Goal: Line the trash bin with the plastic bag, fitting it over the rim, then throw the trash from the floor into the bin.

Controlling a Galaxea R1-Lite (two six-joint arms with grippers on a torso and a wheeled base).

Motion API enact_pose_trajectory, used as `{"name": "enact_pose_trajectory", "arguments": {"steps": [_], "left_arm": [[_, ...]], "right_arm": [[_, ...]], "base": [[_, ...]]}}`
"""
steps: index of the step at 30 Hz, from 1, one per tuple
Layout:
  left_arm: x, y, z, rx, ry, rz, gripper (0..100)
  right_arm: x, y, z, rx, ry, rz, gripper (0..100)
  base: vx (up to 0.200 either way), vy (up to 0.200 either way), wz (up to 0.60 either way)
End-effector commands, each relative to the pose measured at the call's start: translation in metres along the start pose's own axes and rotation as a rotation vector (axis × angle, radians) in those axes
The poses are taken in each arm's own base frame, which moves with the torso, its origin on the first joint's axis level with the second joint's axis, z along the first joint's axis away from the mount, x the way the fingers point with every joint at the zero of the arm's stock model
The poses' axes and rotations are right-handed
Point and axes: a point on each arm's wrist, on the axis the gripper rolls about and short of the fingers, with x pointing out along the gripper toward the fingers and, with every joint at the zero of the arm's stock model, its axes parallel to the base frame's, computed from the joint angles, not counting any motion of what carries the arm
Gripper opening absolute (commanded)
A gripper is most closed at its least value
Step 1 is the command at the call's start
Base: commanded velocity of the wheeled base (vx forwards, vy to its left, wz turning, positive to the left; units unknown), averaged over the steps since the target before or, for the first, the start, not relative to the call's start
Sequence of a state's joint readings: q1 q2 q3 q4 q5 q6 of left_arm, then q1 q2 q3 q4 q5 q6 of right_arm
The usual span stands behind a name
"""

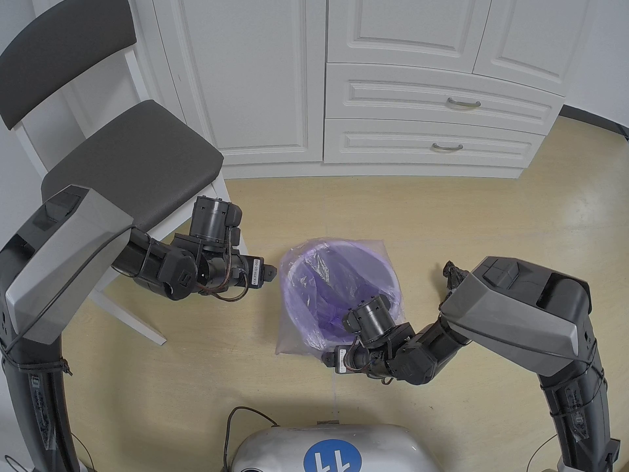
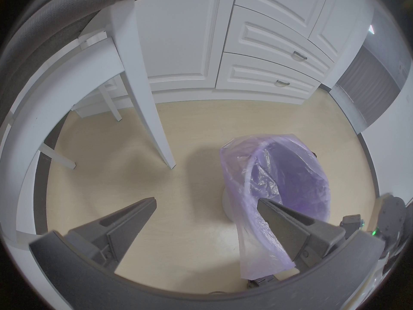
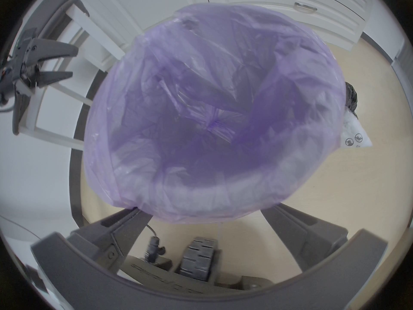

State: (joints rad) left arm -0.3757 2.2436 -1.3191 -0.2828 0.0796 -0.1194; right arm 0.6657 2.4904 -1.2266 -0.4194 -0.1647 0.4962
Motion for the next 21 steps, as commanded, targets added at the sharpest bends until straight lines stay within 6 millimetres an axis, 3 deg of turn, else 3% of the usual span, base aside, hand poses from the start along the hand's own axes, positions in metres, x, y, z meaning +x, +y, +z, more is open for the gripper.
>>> {"name": "enact_pose_trajectory", "arguments": {"steps": [1,8,10,17,21], "left_arm": [[0.001,-0.010,-0.010,0.015,-0.007,-0.020,100],[0.010,-0.012,-0.019,0.015,-0.013,-0.026,100],[0.012,-0.016,-0.021,0.018,-0.010,-0.035,100],[0.008,-0.058,-0.037,0.073,-0.018,-0.068,100],[0.010,-0.081,-0.043,0.086,-0.067,0.013,100]], "right_arm": [[0.002,0.023,-0.007,0.035,-0.031,0.051,100],[-0.003,0.033,-0.018,0.019,-0.012,0.067,100],[-0.018,0.032,-0.018,0.007,-0.002,0.070,100],[-0.065,0.036,-0.014,-0.109,-0.028,0.110,100],[-0.077,0.036,-0.016,-0.125,-0.025,0.117,100]], "base": [[0.000,0.000,0.00],[0.000,0.000,0.00],[0.000,0.000,0.00],[0.000,0.000,0.00],[0.000,0.000,0.00]]}}
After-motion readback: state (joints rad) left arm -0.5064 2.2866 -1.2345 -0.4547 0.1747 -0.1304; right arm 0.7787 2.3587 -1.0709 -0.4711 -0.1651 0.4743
